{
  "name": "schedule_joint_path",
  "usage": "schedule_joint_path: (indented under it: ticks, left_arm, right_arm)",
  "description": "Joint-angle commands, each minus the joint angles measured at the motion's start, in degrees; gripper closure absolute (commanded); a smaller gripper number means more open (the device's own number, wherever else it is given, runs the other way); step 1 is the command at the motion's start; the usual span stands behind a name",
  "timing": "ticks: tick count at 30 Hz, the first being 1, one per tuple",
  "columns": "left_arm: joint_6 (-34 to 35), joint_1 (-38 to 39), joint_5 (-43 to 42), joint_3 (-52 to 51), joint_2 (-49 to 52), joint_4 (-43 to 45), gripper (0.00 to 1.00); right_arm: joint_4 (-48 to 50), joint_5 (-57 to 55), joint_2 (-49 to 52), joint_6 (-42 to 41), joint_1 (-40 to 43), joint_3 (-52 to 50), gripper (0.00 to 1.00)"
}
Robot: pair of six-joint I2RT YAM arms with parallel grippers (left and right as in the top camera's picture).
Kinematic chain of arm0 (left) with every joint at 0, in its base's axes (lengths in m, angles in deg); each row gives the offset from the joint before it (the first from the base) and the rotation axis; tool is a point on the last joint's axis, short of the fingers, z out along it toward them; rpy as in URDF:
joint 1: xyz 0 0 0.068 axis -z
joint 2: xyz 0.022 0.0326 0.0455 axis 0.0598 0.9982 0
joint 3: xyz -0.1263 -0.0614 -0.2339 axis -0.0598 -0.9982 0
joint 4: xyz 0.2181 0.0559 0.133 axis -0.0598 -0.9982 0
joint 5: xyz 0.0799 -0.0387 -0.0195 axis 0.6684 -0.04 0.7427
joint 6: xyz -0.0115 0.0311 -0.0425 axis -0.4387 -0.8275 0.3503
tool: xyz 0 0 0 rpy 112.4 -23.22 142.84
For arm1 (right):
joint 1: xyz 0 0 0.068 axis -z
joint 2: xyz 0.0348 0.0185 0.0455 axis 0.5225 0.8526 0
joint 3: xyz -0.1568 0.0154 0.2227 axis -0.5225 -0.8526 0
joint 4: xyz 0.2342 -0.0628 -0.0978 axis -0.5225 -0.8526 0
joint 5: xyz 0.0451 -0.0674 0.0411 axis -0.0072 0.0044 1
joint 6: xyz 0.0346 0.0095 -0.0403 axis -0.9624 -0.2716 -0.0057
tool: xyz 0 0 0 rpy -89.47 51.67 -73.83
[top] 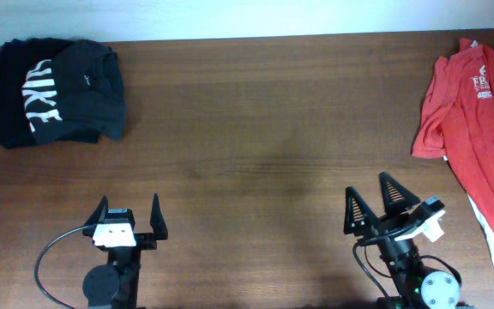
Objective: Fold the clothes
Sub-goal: 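Reach the right gripper to the orange shirt and grasp its edge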
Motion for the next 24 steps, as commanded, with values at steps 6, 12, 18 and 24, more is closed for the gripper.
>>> schedule_joint_path:
  ticks: [6, 12, 18, 24]
  left_arm:
    - [0.55, -0.22, -0.17, -0.2, -0.24, -0.31, 0.01]
    - [0.55, -0.22, -0.17, -0.2, -0.24, -0.31, 0.01]
    - [0.55, -0.22, -0.17, -0.2, -0.24, -0.31, 0.01]
    - [0.55, -0.22, -0.17, -0.2, -0.24, -0.31, 0.01]
  right_arm:
    - [-8.81, -28.52, 40.39, 18.75, -0.2, 32.98, 0.01]
    - [-44.57, -35.47, 78.6, 22.08, 8.98, 72.96, 0.01]
    - [-54.53, -35.45, 94.2, 25.35, 14.36, 82.55, 0.01]
    - [-54.86, -21.22, 107.08, 28.41, 22.36, 82.55, 0.11]
